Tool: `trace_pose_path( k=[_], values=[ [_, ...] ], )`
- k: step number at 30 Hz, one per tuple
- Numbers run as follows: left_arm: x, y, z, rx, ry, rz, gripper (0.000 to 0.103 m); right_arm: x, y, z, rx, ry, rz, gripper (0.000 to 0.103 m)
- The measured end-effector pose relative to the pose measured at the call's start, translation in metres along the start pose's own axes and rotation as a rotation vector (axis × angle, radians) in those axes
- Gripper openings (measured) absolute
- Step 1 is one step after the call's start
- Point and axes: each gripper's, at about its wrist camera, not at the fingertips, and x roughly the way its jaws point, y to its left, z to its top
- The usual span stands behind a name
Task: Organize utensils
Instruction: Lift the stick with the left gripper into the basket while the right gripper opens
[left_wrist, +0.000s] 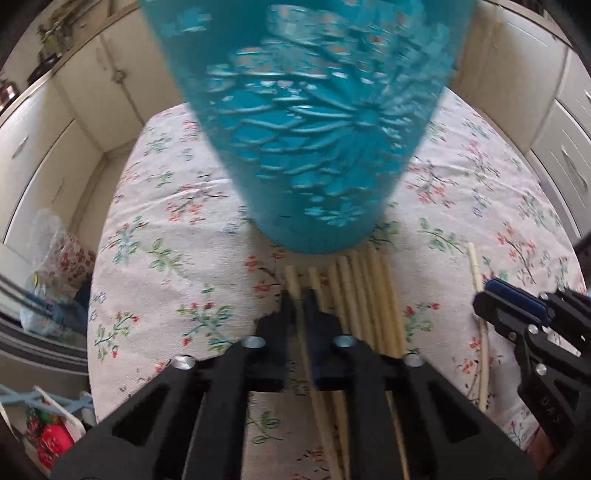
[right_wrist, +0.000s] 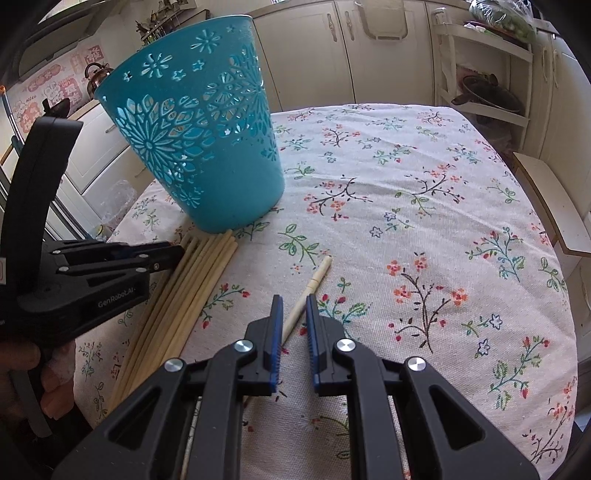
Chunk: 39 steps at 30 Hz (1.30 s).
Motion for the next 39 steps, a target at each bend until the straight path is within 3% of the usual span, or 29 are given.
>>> trace_pose_path(
  k=[2,4,8,13,19,23,27,32,35,39],
  values=[
    [-0.001,-0.001,0.001,0.01,0.003,-0.013,0.005,0.0,-0.001,0.0,0.005,0.0,0.005,0.013],
    [-0.003,0.012,0.0,-0.052,0.013,-0.08,0.005,0.0,-0.002,0.0,0.013,-0.001,0.013,0.013],
    [-0.031,0.048,-0.01,-0.175,-0.068,-0.163,0.005,0.0,-0.001,0.0,0.016,-0.002,0.013,0.013],
    [-0.108,0.091,-0.012,-0.262,-0.33,-0.259,0.005,-0.001,0.002,0.0,0.007,-0.003,0.001,0.013],
    [-0.197,0.111,0.026,-0.31,-0.657,-0.315,0.005,-0.001,0.004,0.0,0.007,-0.002,0.001,0.014],
    [-0.226,0.108,0.065,-0.342,-0.828,-0.299,0.005,-0.002,0.003,-0.001,0.016,-0.002,0.01,0.014],
    [-0.224,0.094,0.104,-0.38,-0.928,-0.233,0.005,-0.002,-0.001,0.0,0.03,-0.002,0.026,0.014],
    [-0.173,0.077,0.143,-0.418,-0.891,-0.151,0.005,-0.001,-0.005,0.0,0.046,-0.001,0.044,0.014],
    [-0.151,0.078,0.138,-0.431,-0.851,-0.139,0.005,-0.001,-0.006,0.0,0.055,0.0,0.055,0.014],
    [-0.134,0.074,0.124,-0.378,-0.818,-0.093,0.005,-0.001,-0.007,0.0,0.06,0.001,0.062,0.014]
  ],
)
